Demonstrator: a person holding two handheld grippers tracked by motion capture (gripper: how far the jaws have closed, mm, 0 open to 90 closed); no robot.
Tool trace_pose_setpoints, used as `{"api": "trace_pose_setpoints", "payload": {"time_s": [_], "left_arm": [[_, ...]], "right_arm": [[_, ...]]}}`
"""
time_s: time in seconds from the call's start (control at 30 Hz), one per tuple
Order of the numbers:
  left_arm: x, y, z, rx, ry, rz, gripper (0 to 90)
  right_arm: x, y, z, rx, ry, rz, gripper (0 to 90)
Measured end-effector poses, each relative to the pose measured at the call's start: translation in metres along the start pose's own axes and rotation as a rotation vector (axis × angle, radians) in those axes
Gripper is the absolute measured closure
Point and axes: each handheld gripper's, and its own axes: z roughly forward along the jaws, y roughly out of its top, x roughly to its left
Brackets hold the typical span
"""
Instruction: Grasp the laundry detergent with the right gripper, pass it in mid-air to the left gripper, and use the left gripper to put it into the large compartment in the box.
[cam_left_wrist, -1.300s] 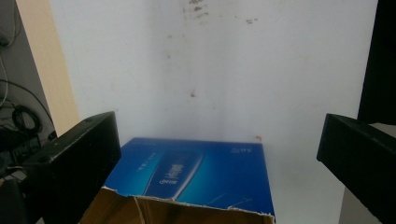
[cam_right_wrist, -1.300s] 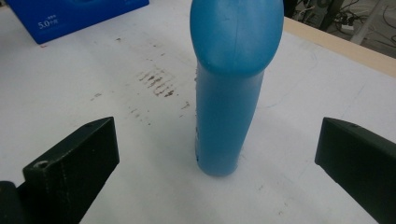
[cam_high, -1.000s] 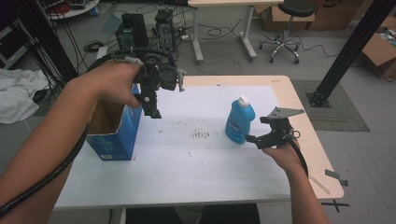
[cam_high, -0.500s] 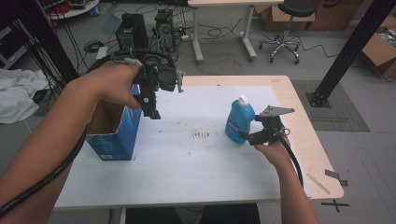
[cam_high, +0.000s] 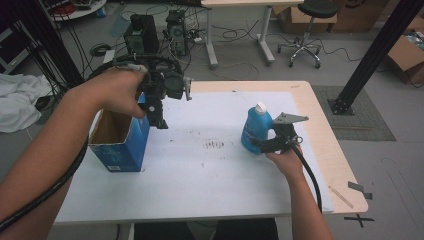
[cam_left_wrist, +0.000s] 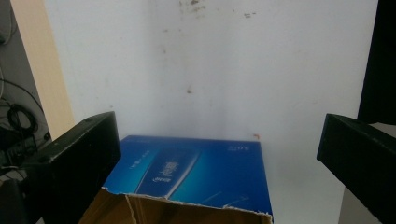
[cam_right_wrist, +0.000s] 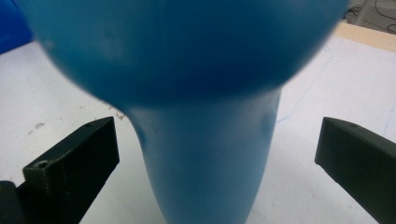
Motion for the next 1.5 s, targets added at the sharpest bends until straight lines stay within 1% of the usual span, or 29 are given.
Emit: {"api": "trace_pose_setpoints", "payload": {"time_s": [0.03,0.23,0.4,0.47,0.53,0.63,0.67,0.83,0.93,1.27,1.43,1.5], "left_arm": [[0.000,0.000,0.000,-0.003,0.000,0.000,0.1],[0.000,-0.003,0.002,-0.003,0.002,-0.005,0.1],[0.000,-0.003,0.004,-0.002,0.001,0.000,0.0],[0.000,-0.003,0.004,-0.002,0.002,-0.001,0.1],[0.000,-0.004,0.004,0.000,0.001,-0.003,0.0],[0.000,-0.005,0.005,-0.004,-0.003,-0.005,0.1],[0.000,-0.005,0.005,-0.002,-0.003,-0.006,0.0],[0.001,-0.006,0.006,0.001,-0.002,-0.006,0.0],[0.001,-0.006,0.006,0.001,-0.005,-0.006,0.1],[0.000,-0.006,0.007,0.003,-0.005,-0.004,0.0],[0.000,-0.005,0.008,0.004,-0.006,-0.004,0.0],[0.000,-0.005,0.009,0.005,-0.005,-0.002,0.1]], "right_arm": [[0.001,0.000,0.001,-0.004,-0.009,-0.004,0.0],[0.003,0.000,0.005,-0.035,0.000,-0.004,0.0],[0.004,-0.001,0.008,-0.047,-0.008,-0.005,0.6],[0.004,-0.001,0.009,-0.047,-0.008,0.002,1.0],[0.004,-0.001,0.011,-0.062,-0.012,0.003,2.5],[0.005,-0.001,0.011,-0.070,-0.017,-0.004,4.3],[0.006,-0.001,0.011,-0.076,-0.028,-0.008,6.1],[0.006,-0.001,0.012,-0.079,-0.036,-0.008,8.3],[0.007,-0.001,0.012,-0.077,-0.044,-0.017,10.3],[0.007,-0.001,0.011,-0.081,-0.043,-0.025,14.2],[0.006,-0.003,0.010,-0.089,-0.039,-0.027,19.7],[0.006,-0.003,0.010,-0.091,-0.040,-0.023,19.9]]}}
